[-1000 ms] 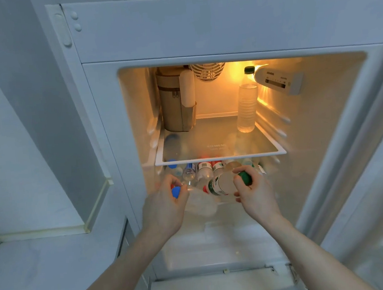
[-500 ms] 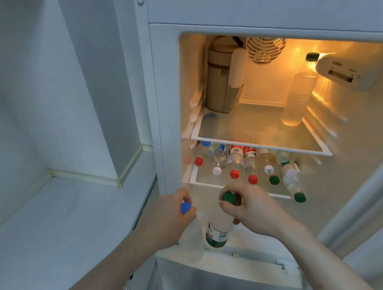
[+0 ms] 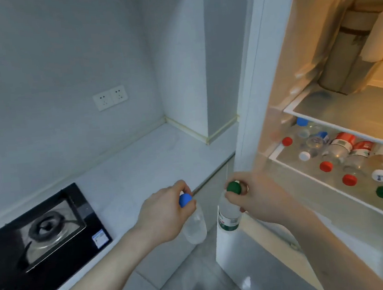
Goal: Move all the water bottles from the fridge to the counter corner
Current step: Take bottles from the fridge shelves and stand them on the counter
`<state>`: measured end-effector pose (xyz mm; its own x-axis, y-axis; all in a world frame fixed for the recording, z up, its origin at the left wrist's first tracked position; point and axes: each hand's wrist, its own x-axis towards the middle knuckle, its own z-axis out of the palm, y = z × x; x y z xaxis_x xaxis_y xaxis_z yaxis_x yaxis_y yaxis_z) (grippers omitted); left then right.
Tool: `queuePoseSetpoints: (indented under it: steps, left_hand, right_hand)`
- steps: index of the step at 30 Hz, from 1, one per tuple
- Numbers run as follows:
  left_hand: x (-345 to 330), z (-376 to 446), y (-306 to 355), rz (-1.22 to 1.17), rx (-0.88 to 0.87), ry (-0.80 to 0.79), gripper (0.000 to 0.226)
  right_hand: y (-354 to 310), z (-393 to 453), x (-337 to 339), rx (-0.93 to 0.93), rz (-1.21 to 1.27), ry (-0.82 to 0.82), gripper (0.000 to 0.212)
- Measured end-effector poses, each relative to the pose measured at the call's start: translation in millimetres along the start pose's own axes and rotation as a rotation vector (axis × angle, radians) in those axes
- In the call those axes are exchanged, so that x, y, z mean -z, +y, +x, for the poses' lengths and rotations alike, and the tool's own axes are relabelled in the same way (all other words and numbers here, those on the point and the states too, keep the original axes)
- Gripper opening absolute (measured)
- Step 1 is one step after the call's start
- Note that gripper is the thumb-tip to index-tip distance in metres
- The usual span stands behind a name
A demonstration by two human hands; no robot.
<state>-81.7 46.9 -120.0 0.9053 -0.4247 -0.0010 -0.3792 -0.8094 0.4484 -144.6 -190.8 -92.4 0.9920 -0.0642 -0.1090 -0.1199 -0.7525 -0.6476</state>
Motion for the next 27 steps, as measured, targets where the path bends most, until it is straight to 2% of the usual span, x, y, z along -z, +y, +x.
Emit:
queuePoseSetpoints:
  steps: [3,7,16,27]
  left_hand:
    - [12,-41,-20,0.024,0.121,0.022,0.016]
    - [31,-98,-49,0.014,0.258,0.093,0.014]
    - [84,-222,-115,-0.001,0.520,0.299,0.012]
    - [149,-400,-208,0.017,0.710,0.482,0.015]
  right_hand:
    - [-18,3,-24,0.074,0.014,-0.082,0.010]
    - [-58,2,-56,0.182,0.002,-0.206,0.003]
    - [-179,-15,-133,0.463,-0.061,-0.375,0.005]
    - [-342,-79,-260,0.726,-0.134,-0.497,0.007]
